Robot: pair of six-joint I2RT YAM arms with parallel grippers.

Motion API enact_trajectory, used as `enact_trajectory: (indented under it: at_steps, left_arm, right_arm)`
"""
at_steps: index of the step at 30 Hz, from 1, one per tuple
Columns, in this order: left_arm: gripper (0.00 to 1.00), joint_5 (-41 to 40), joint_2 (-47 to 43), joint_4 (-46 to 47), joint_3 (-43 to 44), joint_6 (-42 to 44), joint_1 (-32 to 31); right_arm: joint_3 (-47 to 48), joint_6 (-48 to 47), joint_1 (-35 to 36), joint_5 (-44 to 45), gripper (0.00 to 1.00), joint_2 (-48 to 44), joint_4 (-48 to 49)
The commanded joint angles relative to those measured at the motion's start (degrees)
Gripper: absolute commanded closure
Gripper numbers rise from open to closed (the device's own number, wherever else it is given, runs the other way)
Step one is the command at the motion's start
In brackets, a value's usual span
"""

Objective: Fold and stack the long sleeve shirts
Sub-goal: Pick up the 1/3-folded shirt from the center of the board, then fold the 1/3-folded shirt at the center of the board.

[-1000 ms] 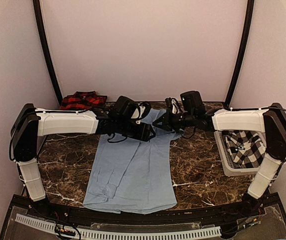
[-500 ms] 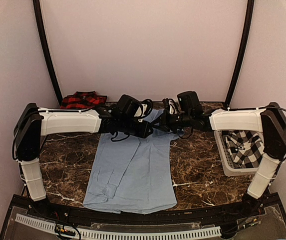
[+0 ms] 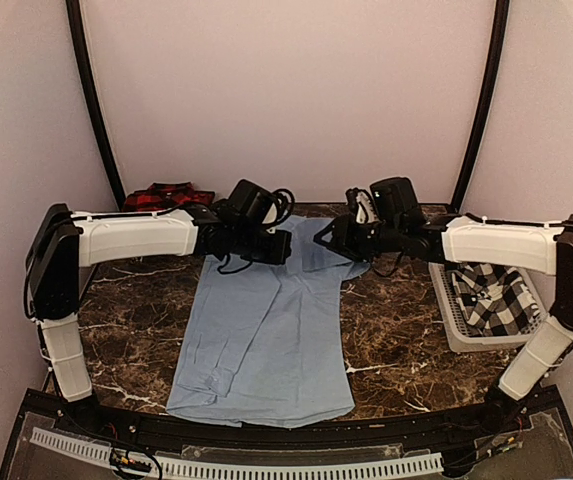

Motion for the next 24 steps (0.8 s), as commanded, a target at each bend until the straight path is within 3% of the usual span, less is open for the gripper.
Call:
enact_trajectory:
  at_steps: [1,11,24]
  left_arm:
    - [1.00,-0.41,-5.33,-4.22,1.84,-3.04,2.26]
    - [1.00,5.59,-15.75,-5.53,-0.33,-5.28,8.34]
    - [1.00,6.56,-18.90,-10.53,-0.61,-6.65,15.50]
  right_arm:
    - [-4.36,-2.68,-1.14,8.98,0.57,-5.33,-4.31]
    - [-10.35,-4.17,-2.12,15.35,0.58,-4.96,-4.93]
    - [-11.71,-4.26,-0.15,13.67,0.58,2.88,-3.99]
